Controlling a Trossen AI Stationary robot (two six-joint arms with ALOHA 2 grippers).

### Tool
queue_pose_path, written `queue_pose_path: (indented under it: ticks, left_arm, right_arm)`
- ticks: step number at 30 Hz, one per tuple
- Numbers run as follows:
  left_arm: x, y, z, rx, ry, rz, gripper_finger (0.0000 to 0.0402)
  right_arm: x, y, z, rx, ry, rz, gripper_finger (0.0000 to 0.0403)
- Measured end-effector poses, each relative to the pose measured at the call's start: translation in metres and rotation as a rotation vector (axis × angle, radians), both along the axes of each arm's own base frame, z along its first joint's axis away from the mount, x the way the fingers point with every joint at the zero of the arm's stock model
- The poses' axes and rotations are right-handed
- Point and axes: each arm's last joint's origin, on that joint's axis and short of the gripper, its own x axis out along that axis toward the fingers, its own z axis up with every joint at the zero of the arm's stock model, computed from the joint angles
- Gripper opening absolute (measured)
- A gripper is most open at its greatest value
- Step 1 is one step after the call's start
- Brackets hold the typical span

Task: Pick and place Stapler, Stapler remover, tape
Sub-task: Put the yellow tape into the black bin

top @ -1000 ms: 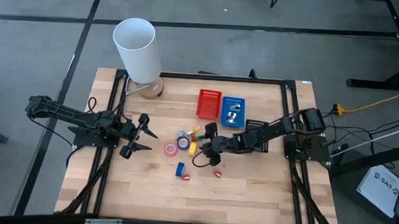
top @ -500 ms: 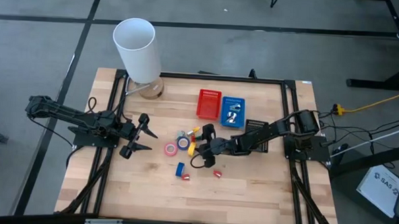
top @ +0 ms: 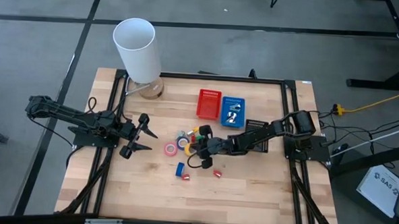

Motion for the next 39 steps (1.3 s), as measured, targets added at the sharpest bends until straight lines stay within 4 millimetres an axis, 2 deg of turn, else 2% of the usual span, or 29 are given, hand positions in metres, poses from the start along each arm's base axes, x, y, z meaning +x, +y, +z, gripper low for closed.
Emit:
queue_pose_path:
  ticks: [2, 10, 19, 26, 33, 39]
  left_arm:
    - [0.0, 0.0, 0.0, 0.0, 0.0, 0.0, 0.0235]
    - [0.0, 0.0, 0.0, 0.0, 0.0, 0.0, 0.0235]
    - [0.0, 0.0, 0.0, 0.0, 0.0, 0.0, 0.0235]
    - [0.0, 0.0, 0.0, 0.0, 0.0, 0.0, 0.0235]
    - [0.0, 0.0, 0.0, 0.0, 0.0, 0.0, 0.0235]
    - [0.0, 0.0, 0.0, 0.0, 0.0, 0.0, 0.0235]
  right_arm:
    - [0.0, 0.0, 0.0, 0.002, 0.001, 0.003, 0.0009]
    - [0.001, 0.0, 0.001, -0.02, 0.005, 0.002, 0.0056]
    - [0.012, 0.002, 0.013, -0.002, 0.006, 0.029, 0.0135]
    - [0.011, -0.012, 0.007, 0.046, 0.11, -0.004, 0.0182]
    - [0.01, -0.022, 0.004, 0.085, 0.137, -0.053, 0.0183]
    - [0.014, -0.027, -0.006, 0.143, 0.181, -0.032, 0.0135]
